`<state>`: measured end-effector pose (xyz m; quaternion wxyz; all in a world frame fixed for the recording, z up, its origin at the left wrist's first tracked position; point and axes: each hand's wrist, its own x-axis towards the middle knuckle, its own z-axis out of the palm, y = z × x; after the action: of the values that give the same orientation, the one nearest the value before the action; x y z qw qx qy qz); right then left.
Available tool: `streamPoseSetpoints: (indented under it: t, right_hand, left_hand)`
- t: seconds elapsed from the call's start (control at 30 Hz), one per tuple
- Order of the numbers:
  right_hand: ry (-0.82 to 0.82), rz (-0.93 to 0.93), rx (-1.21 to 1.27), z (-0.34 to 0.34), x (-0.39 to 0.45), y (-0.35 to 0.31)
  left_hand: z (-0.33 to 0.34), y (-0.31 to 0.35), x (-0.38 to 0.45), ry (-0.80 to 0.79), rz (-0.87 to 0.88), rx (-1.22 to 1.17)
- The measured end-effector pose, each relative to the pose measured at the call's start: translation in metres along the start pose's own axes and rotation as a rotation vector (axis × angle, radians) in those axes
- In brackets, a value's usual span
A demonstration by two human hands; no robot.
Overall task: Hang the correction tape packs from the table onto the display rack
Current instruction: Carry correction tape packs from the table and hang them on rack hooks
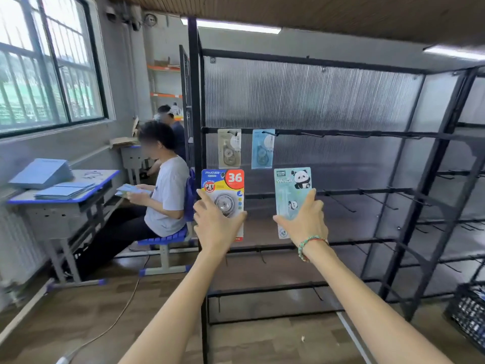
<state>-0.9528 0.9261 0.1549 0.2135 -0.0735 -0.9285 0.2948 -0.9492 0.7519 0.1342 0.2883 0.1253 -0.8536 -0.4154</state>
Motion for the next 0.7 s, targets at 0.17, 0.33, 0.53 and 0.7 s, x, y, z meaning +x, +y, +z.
streamPoseSetpoints:
  t: [0.17,0.33,0.53,0.7]
  right_hand:
    - [0.045,-0.082,-0.015,0.004,0.077,-0.018]
    - [0.074,-0.116,-0.012,0.013,0.129,-0.028]
    - [0.069,-0.131,0.016,0.025,0.173,-0.03]
    - [0.036,-0.162,0.017,0.032,0.193,-0.027]
  left_hand:
    - [0.031,0.026,0.066,0.046,0.063,-0.023]
    - [0.055,0.043,0.111,0.057,0.102,-0.033]
    - [0.074,0.05,0.143,0.101,0.1,-0.039]
    - [0.085,0.048,0.153,0.143,0.103,-0.02]
